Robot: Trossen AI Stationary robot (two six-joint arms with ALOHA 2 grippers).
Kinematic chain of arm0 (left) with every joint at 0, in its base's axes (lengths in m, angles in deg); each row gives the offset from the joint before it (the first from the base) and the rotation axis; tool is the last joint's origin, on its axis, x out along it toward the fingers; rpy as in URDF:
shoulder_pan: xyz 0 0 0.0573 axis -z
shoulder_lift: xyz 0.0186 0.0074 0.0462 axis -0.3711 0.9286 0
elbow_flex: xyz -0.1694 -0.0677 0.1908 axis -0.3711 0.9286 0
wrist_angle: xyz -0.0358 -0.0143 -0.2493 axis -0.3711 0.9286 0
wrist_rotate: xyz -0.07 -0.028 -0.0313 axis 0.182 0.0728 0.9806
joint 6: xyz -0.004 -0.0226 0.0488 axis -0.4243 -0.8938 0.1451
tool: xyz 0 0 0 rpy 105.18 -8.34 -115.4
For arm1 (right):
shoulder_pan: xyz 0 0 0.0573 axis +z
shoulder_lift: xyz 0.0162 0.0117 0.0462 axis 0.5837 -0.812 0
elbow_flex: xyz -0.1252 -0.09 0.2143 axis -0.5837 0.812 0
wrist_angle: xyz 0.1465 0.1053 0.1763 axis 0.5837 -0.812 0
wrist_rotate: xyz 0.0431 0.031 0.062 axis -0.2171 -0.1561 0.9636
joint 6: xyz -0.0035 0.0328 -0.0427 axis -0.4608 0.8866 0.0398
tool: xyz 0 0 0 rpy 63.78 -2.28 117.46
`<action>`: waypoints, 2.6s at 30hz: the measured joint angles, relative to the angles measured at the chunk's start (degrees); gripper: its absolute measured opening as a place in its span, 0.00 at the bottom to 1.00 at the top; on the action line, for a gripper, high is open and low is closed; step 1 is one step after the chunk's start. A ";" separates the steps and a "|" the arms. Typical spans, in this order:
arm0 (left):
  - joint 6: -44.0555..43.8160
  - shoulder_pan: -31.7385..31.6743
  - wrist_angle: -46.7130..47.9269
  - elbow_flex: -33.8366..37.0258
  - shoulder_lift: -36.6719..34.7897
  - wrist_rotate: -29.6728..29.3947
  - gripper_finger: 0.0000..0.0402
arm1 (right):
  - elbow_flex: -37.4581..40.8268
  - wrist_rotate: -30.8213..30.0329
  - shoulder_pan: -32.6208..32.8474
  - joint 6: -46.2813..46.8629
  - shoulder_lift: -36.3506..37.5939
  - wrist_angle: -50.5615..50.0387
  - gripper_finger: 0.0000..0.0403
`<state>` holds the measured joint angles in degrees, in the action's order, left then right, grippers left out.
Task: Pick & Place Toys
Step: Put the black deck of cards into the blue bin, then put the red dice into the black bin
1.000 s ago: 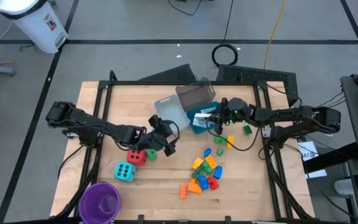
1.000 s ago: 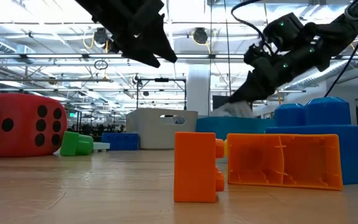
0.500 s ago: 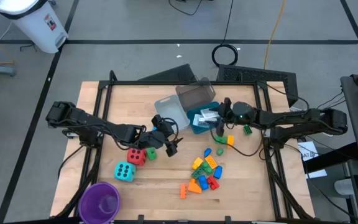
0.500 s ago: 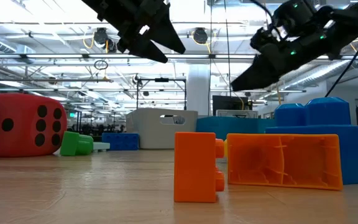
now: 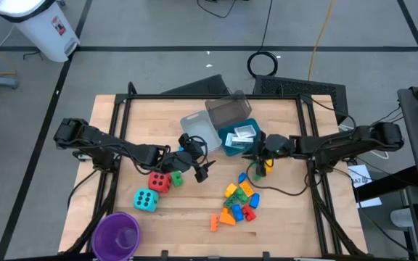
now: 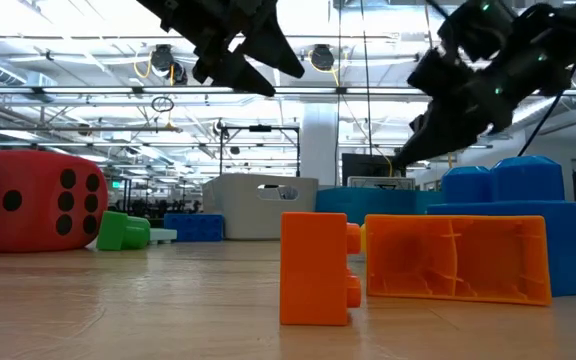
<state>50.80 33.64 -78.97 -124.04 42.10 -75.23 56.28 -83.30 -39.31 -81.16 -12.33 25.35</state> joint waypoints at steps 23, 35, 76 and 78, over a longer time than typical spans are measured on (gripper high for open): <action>-0.31 -0.28 0.15 0.00 0.00 0.00 0.91 | -0.04 -20.57 -1.27 0.65 8.01 -4.77 0.01; 0.65 -1.71 0.09 -0.02 0.00 0.02 0.91 | 0.01 -26.98 -0.22 36.23 18.19 -41.06 0.30; -21.34 3.63 54.91 -17.26 -3.84 4.69 0.91 | 1.86 -17.42 -2.06 45.77 17.24 -54.14 0.64; -24.09 4.46 62.64 -19.37 -3.58 9.65 0.91 | 1.86 -17.41 -2.06 44.81 17.39 -52.53 0.64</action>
<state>26.71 38.10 -16.33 -143.41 38.52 -65.58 58.14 -100.71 -41.36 -36.35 5.06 -27.18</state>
